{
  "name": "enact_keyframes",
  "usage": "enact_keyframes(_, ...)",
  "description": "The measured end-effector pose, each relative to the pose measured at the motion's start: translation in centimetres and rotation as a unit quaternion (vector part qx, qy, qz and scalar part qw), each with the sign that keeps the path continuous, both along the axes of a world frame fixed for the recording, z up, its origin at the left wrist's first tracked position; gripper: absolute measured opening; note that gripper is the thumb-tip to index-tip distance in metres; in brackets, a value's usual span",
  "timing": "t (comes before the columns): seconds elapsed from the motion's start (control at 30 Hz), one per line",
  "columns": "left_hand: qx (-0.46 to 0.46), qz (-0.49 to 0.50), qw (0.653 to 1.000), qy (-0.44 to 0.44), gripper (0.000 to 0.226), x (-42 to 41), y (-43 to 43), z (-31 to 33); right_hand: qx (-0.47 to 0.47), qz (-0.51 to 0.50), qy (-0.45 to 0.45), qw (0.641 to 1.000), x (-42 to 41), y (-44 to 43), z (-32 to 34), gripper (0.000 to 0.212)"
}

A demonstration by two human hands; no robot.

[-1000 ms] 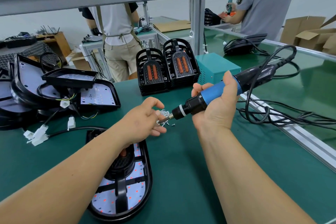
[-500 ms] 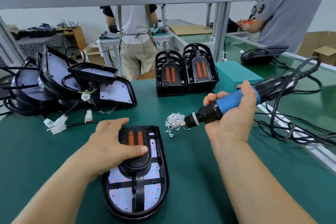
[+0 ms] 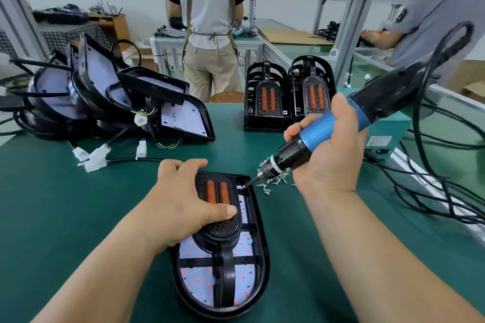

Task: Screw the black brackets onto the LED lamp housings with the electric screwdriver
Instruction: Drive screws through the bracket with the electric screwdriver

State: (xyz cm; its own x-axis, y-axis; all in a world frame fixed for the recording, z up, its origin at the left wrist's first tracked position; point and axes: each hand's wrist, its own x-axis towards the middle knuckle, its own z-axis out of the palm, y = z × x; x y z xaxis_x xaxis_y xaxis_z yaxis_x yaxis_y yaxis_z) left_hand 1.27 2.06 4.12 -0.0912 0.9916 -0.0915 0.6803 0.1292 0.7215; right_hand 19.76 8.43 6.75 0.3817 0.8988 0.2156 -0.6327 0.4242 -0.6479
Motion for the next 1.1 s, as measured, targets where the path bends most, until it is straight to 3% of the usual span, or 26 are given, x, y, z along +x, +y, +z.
enact_keyframes(0.5, 0.002, -0.004, 1.0, -0.015, 0.096, 0.1, -0.3, 0.3, 0.014, -0.003, -0.043, 0.999, -0.2, 0.6, -0.5, 0.024)
enact_keyframes(0.7, -0.002, -0.002, 1.0, -0.008, 0.096, 0.0, -0.2, 0.1, 0.043, 0.012, -0.081, 0.996, -0.6, 0.4, 0.1, 0.038)
enact_keyframes(1.1, 0.003, -0.006, 1.0, -0.015, 0.095, -0.1, -0.2, 0.1, 0.044, 0.021, -0.101, 0.994, -1.0, 0.1, 0.8, 0.022)
